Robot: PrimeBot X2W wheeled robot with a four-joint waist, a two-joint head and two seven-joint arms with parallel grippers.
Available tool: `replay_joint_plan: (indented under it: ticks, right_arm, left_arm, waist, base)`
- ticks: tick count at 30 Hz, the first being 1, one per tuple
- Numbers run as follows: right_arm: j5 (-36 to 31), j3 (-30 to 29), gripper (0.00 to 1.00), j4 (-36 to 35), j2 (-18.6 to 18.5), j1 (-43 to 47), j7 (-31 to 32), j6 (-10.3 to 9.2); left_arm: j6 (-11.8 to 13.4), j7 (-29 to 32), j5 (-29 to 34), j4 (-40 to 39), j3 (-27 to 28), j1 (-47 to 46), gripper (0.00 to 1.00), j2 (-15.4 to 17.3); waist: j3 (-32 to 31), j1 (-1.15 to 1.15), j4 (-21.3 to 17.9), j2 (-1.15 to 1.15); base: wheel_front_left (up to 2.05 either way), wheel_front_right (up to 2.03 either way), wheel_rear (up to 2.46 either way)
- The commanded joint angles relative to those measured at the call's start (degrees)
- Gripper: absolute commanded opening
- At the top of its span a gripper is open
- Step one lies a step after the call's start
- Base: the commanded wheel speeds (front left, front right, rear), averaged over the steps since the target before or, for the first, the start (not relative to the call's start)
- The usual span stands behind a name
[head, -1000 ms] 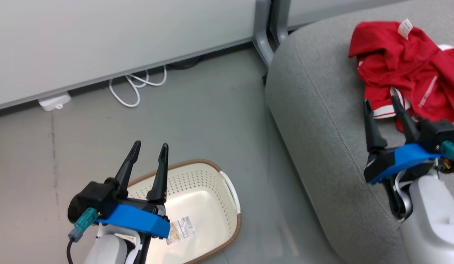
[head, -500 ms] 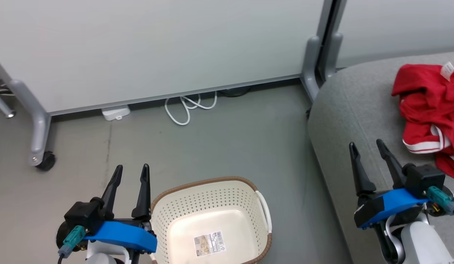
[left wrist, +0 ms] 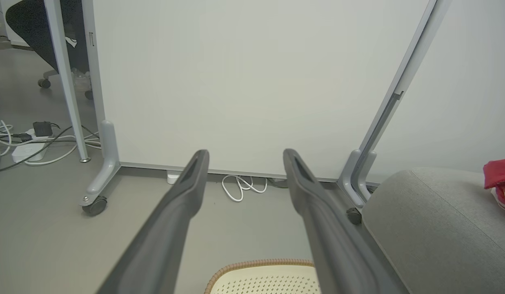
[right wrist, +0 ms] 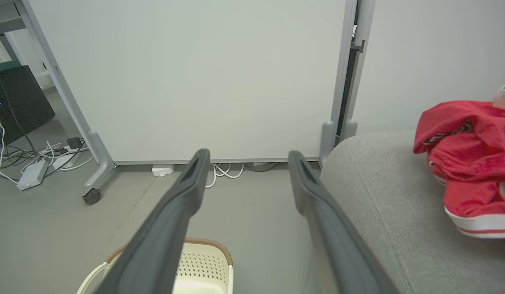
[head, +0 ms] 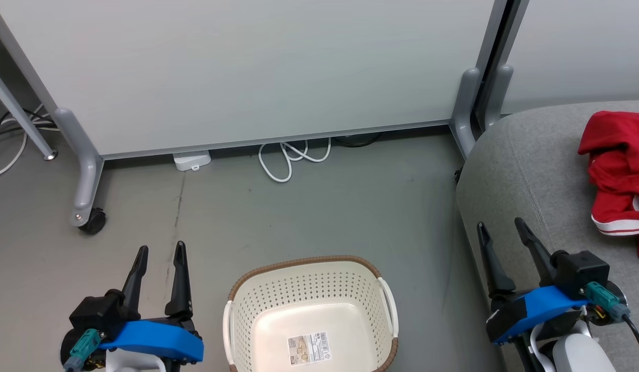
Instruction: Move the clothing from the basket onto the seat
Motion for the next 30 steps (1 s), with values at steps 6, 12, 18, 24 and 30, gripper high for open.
replay_joint_plan:
  ticks: [6, 12, 18, 24, 30]
  right_arm:
    - [-0.4, -0.1, 1.00, -0.7, 0.5, 1.2, 0.3, 0.01]
    - [0.0, -0.2, 1.00, -1.0, 0.7, 1.4, 0.4, 0.01]
    - [0.0, -0.1, 0.00, 0.6, 0.7, 1.0, 0.5, 0.00]
    - [2.4, -0.5, 0.00, 2.9, 0.8, 2.0, 1.2, 0.00]
    - [9.3, -1.0, 0.00, 2.5, 0.8, 2.1, 2.4, 0.00]
  left_arm:
    - [-0.1, -0.1, 0.4, -0.1, 0.6, 0.8, 1.00, -0.1]
    - [-0.1, -0.1, 0.4, -0.3, 0.4, 0.8, 1.00, -0.3]
    - [0.0, 0.2, -0.1, 1.0, -0.1, 1.3, 0.00, -0.8]
    - [0.0, 1.0, -2.2, 2.8, 0.0, 3.1, 0.00, -1.3]
    - [0.0, 2.7, -8.1, 2.1, 0.9, 2.7, 0.00, -1.5]
  waist:
    - [0.0, 0.01, 0.2, 0.00]
    - [0.4, 0.01, 0.2, 0.00]
    - [0.5, 0.01, 0.2, 0.00]
    - [0.5, 0.01, 0.1, 0.00]
    - [0.3, 0.01, -0.1, 0.00]
  base:
    - [0.00, 0.00, 0.00]
    - [0.00, 0.00, 0.00]
    - [0.00, 0.00, 0.00]
    - [0.00, 0.00, 0.00]
    - [0.00, 0.00, 0.00]
